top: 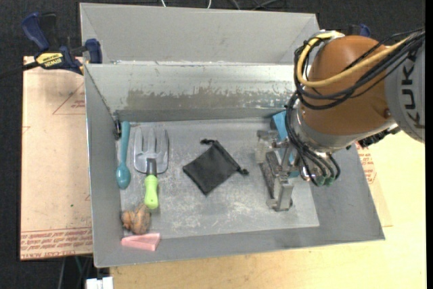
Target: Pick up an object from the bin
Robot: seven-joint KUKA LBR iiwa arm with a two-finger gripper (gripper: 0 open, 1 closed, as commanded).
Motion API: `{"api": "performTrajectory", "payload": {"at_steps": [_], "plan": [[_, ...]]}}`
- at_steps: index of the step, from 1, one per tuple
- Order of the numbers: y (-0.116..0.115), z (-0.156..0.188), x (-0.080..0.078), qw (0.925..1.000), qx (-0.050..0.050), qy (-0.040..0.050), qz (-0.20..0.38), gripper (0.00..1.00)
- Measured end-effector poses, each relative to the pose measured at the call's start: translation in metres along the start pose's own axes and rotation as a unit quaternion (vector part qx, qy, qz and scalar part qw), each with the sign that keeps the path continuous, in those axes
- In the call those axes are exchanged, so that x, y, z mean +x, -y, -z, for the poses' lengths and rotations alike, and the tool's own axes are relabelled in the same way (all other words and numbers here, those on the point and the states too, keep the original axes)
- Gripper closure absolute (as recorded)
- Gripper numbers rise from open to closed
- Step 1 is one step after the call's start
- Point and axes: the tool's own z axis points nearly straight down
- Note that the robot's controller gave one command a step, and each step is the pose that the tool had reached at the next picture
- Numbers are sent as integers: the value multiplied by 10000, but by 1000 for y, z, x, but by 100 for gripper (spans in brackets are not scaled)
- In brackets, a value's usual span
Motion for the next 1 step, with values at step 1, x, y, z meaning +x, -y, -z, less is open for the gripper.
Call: {"api": "performTrajectory", "payload": {"at_steps": [1], "plan": [[0,4,-1,10000,-1,39,-4,0]]}}
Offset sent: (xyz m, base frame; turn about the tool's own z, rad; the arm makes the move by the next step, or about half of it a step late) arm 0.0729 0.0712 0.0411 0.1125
